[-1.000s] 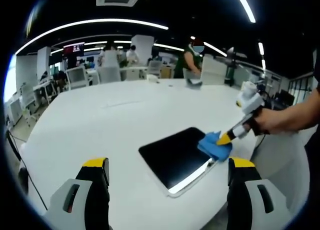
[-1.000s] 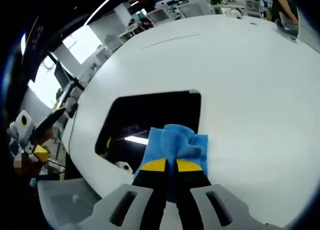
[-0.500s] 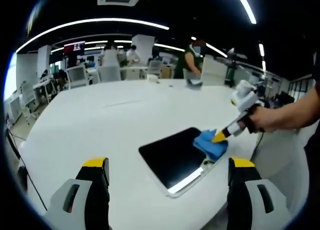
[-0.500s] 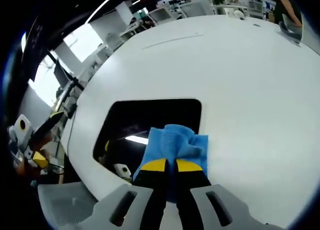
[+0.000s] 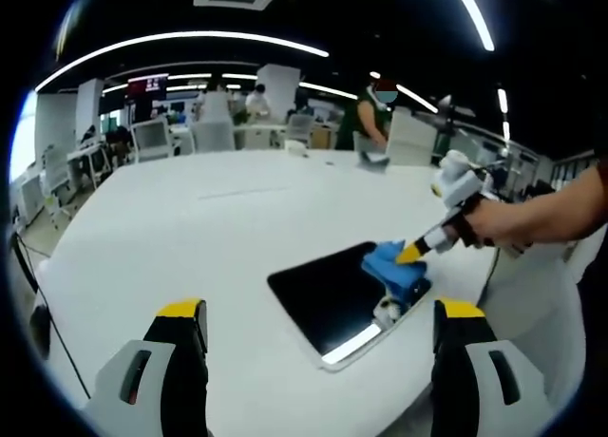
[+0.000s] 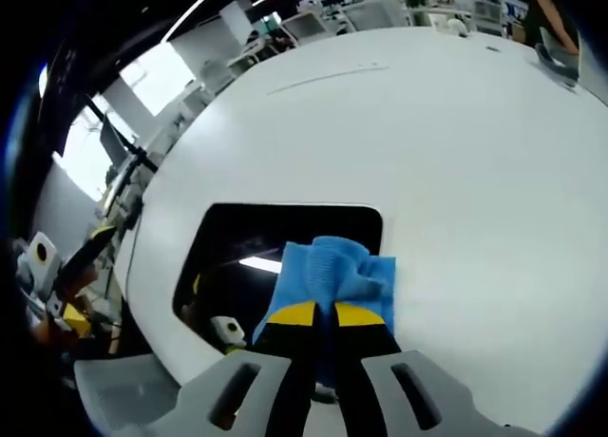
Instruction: Wipe the mirror surface with the cleaning cloth until all visible marks leave the cleaned area.
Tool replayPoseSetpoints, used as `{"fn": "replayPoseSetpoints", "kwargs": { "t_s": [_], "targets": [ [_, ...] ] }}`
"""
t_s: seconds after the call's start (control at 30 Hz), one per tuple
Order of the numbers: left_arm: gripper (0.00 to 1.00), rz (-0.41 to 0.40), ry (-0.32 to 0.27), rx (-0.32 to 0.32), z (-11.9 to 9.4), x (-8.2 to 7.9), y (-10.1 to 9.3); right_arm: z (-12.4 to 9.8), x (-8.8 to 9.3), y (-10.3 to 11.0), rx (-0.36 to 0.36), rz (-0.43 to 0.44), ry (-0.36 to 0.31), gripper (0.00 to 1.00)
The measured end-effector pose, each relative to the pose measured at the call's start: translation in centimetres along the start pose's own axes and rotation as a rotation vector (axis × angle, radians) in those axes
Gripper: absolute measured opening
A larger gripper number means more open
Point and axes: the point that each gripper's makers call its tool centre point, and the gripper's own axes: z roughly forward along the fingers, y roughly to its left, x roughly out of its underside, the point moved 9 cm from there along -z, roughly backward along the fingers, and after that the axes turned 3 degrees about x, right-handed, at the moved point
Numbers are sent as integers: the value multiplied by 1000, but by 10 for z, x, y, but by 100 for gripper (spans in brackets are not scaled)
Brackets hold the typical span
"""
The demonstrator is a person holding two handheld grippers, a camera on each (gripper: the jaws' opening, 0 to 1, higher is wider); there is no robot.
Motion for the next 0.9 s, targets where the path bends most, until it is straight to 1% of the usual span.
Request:
{"fn": "replayPoseSetpoints", "kwargs": {
  "t_s": [0.43, 0.8, 0.9],
  "targets": [
    [99, -4, -4, -11, 0, 0, 2, 7, -16, -5, 5, -6, 10, 1],
    [99, -16, -1, -29, -6, 6, 2, 15, -33, -11, 8, -23, 19, 1],
    [99, -15, 3, -32, -7, 7, 2, 16, -35, -14, -3, 7, 21, 1]
  ]
}}
